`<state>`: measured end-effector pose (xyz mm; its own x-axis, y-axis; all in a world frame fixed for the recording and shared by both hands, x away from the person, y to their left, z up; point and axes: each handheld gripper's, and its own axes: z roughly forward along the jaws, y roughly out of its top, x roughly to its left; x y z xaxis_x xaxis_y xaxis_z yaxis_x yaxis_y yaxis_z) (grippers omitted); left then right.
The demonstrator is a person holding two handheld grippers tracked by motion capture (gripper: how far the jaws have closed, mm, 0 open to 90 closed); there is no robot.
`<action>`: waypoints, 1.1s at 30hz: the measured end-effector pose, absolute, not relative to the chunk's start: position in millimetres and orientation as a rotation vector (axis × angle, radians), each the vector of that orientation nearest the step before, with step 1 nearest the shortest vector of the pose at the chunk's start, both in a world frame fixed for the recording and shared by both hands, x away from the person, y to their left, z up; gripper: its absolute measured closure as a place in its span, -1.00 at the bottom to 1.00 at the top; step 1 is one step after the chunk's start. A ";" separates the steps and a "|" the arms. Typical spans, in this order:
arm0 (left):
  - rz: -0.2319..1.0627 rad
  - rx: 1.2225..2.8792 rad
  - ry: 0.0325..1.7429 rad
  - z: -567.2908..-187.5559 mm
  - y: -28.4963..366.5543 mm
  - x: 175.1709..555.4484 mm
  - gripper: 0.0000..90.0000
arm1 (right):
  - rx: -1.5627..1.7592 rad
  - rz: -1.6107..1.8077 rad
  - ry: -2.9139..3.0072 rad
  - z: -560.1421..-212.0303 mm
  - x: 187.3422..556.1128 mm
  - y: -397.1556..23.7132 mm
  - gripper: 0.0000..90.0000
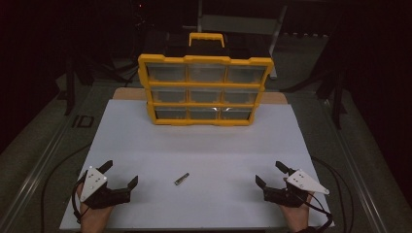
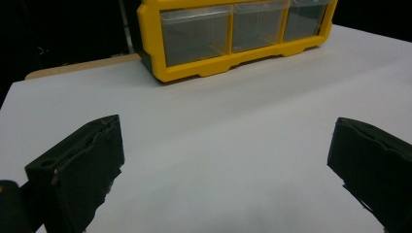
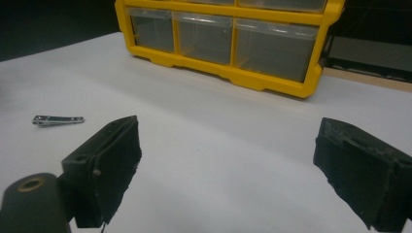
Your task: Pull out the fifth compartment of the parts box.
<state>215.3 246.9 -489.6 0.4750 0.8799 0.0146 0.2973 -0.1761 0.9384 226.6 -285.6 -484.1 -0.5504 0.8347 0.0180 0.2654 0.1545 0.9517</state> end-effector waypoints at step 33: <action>0.730 1.760 1.037 -496.6 242.3 221.0 -0.99 | 1.073 1.196 1.986 -476.6 232.4 -266.0 -0.79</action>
<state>221.0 242.3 -496.6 0.4654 0.8845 0.0318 0.3284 -0.2060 0.9218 232.4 -266.0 -476.6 -0.5096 0.8575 -0.0704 0.3389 0.2752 0.8997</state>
